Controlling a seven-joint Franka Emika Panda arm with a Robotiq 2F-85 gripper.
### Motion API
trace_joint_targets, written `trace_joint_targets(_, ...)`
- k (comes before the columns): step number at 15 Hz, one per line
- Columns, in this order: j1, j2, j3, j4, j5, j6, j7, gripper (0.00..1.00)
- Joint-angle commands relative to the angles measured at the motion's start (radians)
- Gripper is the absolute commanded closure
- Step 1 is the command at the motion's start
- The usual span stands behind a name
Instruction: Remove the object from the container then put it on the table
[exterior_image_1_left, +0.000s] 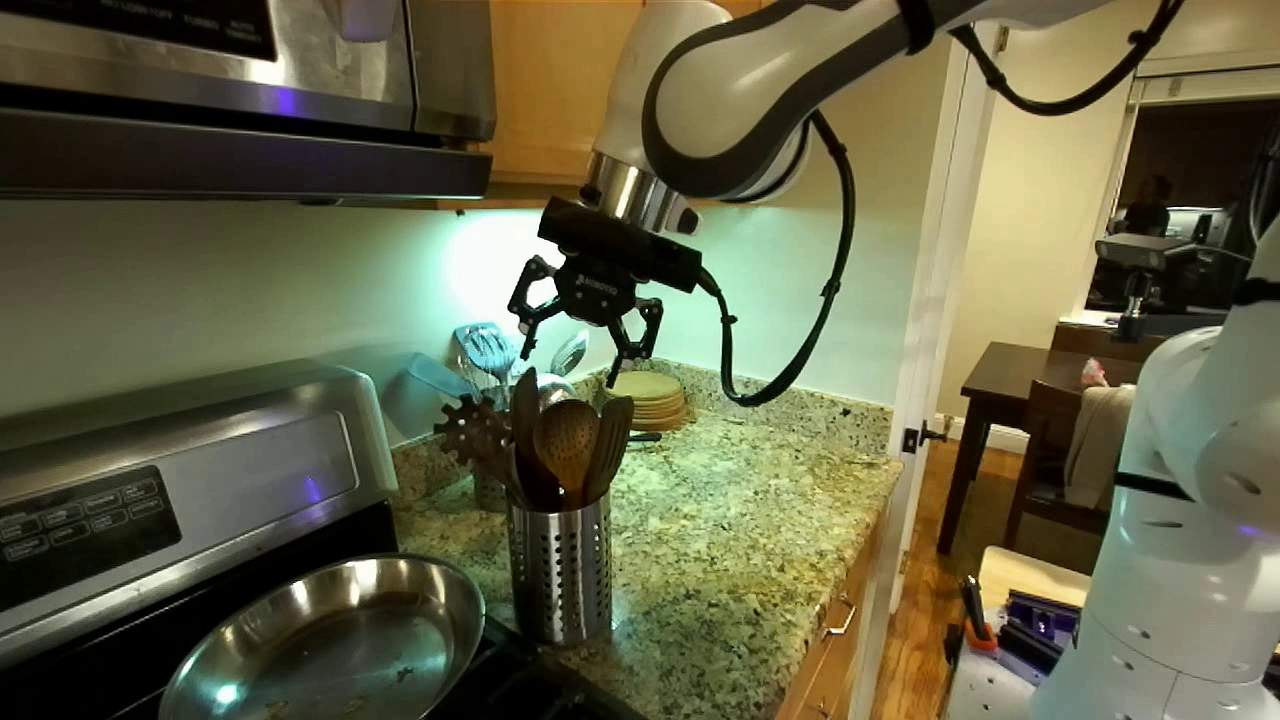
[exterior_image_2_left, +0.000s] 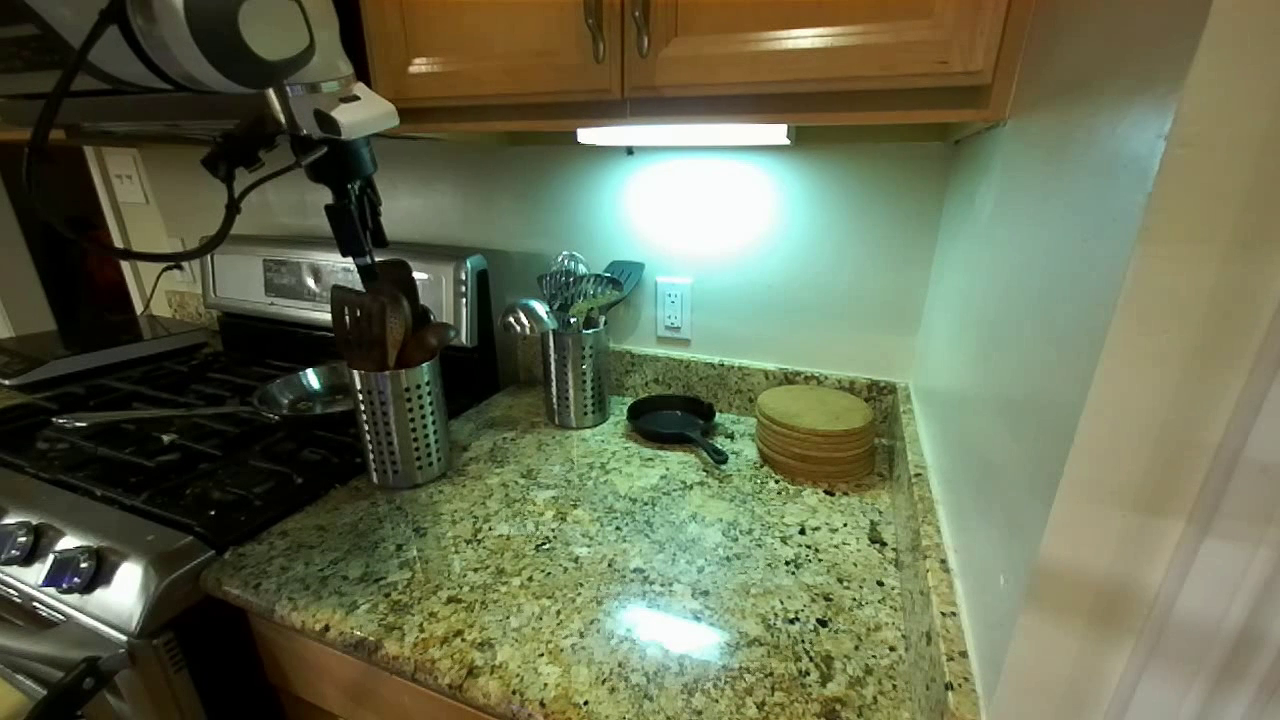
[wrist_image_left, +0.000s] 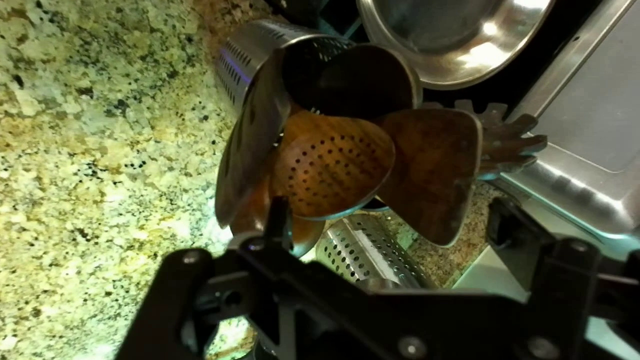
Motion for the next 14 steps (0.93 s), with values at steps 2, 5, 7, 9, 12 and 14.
trace_joint_targets(2, 0.028, 0.038, -0.013, -0.001, 0.009, 0.069, 0.006, 0.0)
trace_joint_targets(5, 0.034, 0.071, -0.016, 0.008, 0.01, 0.1, 0.003, 0.0)
trace_joint_targets(7, 0.036, 0.093, -0.018, 0.018, 0.009, 0.114, 0.0, 0.1)
trace_joint_targets(9, 0.037, 0.116, -0.021, 0.033, 0.007, 0.123, -0.002, 0.3)
trace_joint_targets(12, 0.039, 0.142, -0.024, 0.057, 0.003, 0.124, -0.002, 0.53)
trace_joint_targets(14, 0.041, 0.153, -0.026, 0.073, 0.0, 0.12, -0.002, 0.67)
